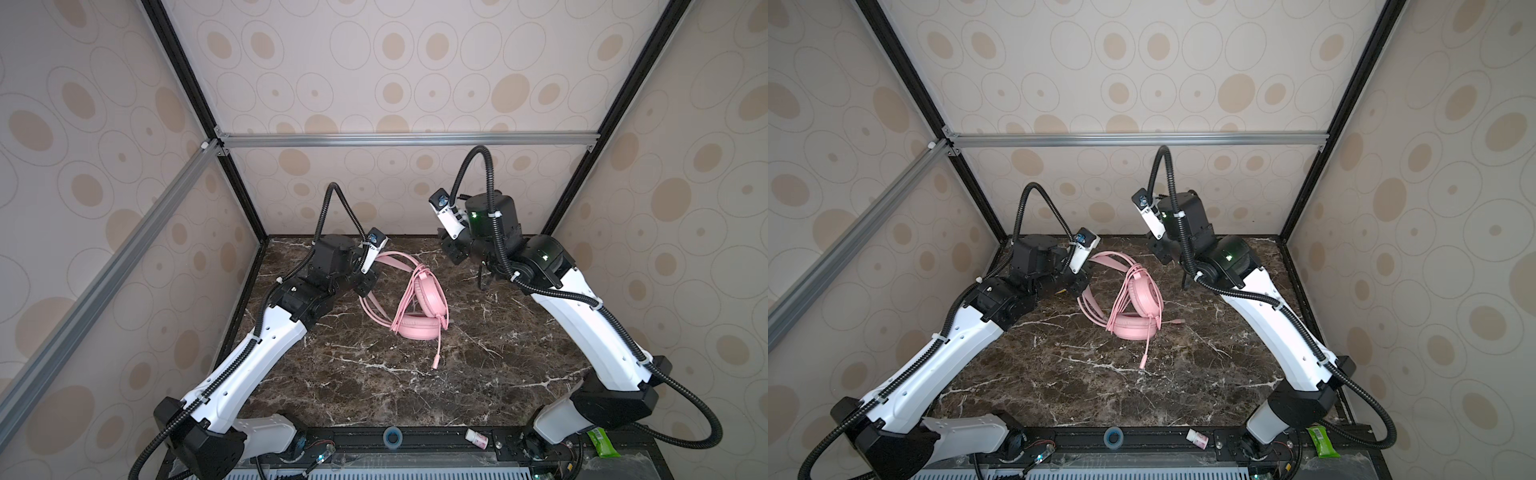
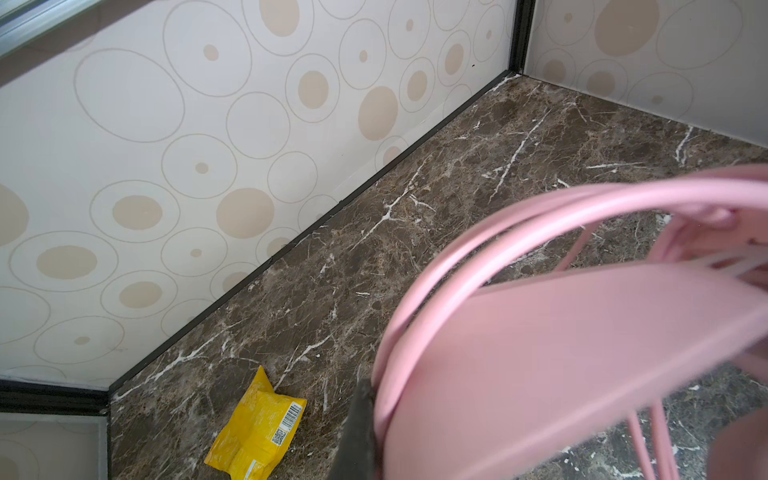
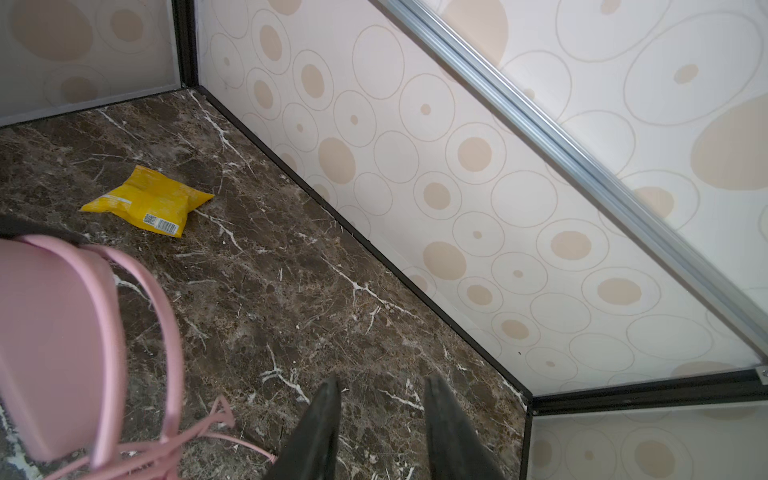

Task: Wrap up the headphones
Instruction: 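Draw the right gripper back beside the headphones while the left holds them, then grasp the dangling pink cable below the headphones with the right gripper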

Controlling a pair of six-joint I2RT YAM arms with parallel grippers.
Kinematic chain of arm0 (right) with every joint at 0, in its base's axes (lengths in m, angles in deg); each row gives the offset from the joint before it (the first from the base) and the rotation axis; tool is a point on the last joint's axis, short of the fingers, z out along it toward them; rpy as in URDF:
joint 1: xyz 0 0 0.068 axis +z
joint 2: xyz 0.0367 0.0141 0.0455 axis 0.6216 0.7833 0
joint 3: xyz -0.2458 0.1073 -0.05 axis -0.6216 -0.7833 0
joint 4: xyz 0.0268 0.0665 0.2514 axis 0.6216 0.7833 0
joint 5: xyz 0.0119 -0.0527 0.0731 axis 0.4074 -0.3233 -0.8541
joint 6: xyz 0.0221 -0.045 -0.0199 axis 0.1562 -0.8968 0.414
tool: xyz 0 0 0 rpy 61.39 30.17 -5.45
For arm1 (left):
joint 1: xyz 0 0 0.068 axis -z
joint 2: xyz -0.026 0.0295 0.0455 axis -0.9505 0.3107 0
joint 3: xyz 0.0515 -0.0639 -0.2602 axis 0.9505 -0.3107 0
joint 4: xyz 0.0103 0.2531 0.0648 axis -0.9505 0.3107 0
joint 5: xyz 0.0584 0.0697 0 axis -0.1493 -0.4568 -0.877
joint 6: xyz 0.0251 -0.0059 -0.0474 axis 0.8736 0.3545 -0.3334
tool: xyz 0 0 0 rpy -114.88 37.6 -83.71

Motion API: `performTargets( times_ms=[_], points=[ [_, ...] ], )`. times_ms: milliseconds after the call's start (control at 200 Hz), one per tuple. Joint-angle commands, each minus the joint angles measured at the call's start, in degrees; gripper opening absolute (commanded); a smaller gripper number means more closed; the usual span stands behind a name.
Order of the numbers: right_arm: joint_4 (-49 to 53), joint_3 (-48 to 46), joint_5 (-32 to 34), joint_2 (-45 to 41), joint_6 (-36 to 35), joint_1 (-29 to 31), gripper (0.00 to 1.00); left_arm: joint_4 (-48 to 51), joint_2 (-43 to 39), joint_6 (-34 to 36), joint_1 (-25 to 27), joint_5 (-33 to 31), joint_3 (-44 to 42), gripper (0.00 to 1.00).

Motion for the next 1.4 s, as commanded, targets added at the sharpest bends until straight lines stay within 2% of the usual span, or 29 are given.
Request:
performTargets(
  times_ms=[0, 100, 185, 335, 550, 650, 760, 865, 945, 1095, 1376, 1396],
  points=[
    [-7.61, -5.93, -12.64, -6.09, 12.43, -7.98, 0.42, -2.40, -0.93, -5.47, -0.80, 0.88, 3.53, 0.00],
    [-12.11, -12.38, -17.03, -8.84, 16.75, -12.05, 0.46, -2.13, -0.78, -7.94, -1.39, 0.32, 4.30, 0.00],
    [-13.28, -15.46, -19.04, -9.68, 18.52, -13.66, 0.58, -1.23, -0.19, -9.55, -2.59, 0.95, 6.15, 0.00],
    [-18.35, -21.87, -25.61, -10.87, 22.98, -17.57, 0.70, 0.68, 1.45, -12.62, -4.81, 4.31, 10.83, 0.00],
    [-31.99, -35.67, -35.99, -12.50, 27.60, -24.35, 0.79, 2.59, 3.85, -20.31, -5.29, 7.87, 17.80, 0.00],
    [-34.41, -39.81, -40.14, -11.45, 24.15, -24.52, 0.79, 5.28, 5.55, -20.95, -5.30, 6.93, 22.20, 0.00],
    [-41.33, -44.16, -44.70, -10.77, 25.16, -24.47, 0.79, 6.77, 7.13, -21.35, -5.25, 7.56, 26.18, 0.00],
    [-47.16, -45.40, -50.73, -8.83, 24.60, -24.38, 0.74, 7.56, 8.25, -22.15, -5.33, 8.09, 28.97, 0.00],
    [-47.59, -44.88, -53.20, -7.16, 23.00, -24.20, 0.72, 8.22, 9.22, -22.68, -5.28, 8.33, 30.95, 0.00],
    [-47.72, -44.09, -56.08, -5.42, 21.86, -23.94, 0.72, 8.66, 11.38, -24.19, -5.33, 9.44, 35.36, 0.00],
    [-48.90, -44.13, -57.48, -4.24, 22.03, -22.35, 0.72, 12.04, 17.49, -25.42, -5.29, 11.45, 45.27, 0.00],
    [-48.94, -44.17, -57.55, -4.15, 22.01, -20.91, 0.72, 12.25, 17.80, -25.44, -5.33, 11.54, 45.73, 0.00]
  ],
)
